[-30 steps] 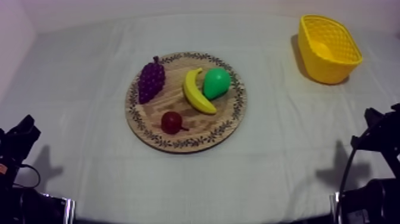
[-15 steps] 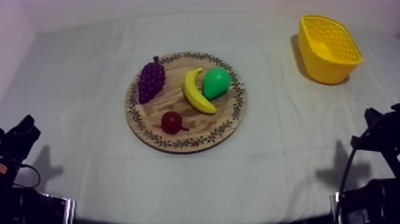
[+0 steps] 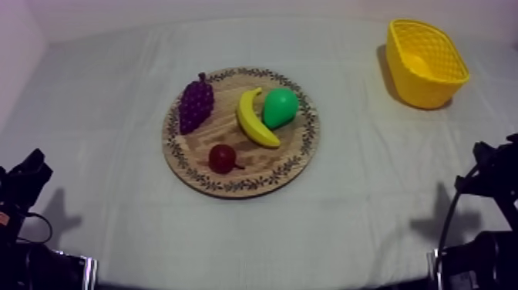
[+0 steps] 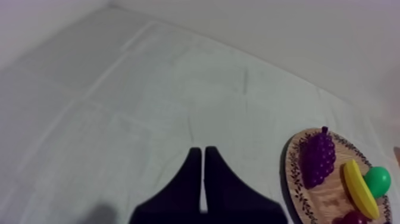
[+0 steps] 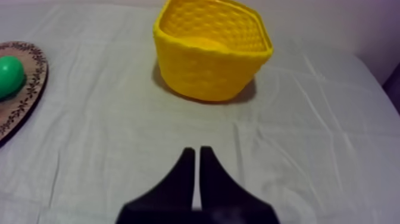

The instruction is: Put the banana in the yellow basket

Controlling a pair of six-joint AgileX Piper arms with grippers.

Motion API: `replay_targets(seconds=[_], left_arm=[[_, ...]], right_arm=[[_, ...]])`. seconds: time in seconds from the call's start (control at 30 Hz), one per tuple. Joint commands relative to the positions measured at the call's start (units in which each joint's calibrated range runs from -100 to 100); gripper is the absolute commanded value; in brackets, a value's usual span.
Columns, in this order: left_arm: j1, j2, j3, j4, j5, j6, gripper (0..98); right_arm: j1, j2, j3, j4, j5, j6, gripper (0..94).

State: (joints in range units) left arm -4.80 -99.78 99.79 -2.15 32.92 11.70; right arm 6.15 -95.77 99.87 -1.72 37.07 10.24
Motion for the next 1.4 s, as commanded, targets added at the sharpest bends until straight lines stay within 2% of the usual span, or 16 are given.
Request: replay_targets(seconds=[0.0,0.1,0.23,0.33,0.4,0.53,0.7,0.83,1.0,1.37], left_arm=[[-0.01,-0.05,-0.01,-0.03,-0.01,0.00,0.1],[-0.01,-0.05,-0.01,-0.03,-0.01,0.00,0.1],[-0.01,-0.05,-0.01,-0.03,-0.01,-0.01,0.1],[-0.01,-0.05,-0.01,-0.03,-0.01,-0.01,0.1],[-0.01,-0.05,-0.01,-0.03,-0.01,-0.01,0.1],[-0.01,-0.05,-0.01,-0.03,-0.01,-0.01,0.1],[-0.01,-0.05,-0.01,-0.03,-0.01,-0.01,0.1],[-0.01,-0.05,-0.01,-0.03,-0.01,-0.02,0.1],[-0.01,-0.05,-0.01,-0.03,-0.01,-0.04,0.1],[-0.01,-0.05,-0.01,-0.03,-0.01,-0.03,0.1]], right_arm=[[0.06,-0.06,-0.07,0.00,0.00,-3.49,0.6],[-0.51,0.08,-0.08,-0.61,-0.65,-4.04,2.5],[-1.97,2.92,-2.93,-2.05,-1.69,-2.77,2.0],[-4.30,7.91,-8.90,-1.49,-1.15,-4.36,1.7],[-6.40,12.64,-14.22,-0.26,-0.57,-6.76,1.9],[-11.59,23.81,-27.53,3.56,2.43,-14.93,3.1],[-17.97,37.34,-43.26,4.17,6.60,-19.78,3.7],[-22.89,45.66,-52.02,4.80,6.48,-22.76,3.9],[-25.36,57.74,-64.96,0.67,10.59,-21.00,4.0],[-30.14,80.73,-83.55,-5.02,16.79,-16.13,4.2]])
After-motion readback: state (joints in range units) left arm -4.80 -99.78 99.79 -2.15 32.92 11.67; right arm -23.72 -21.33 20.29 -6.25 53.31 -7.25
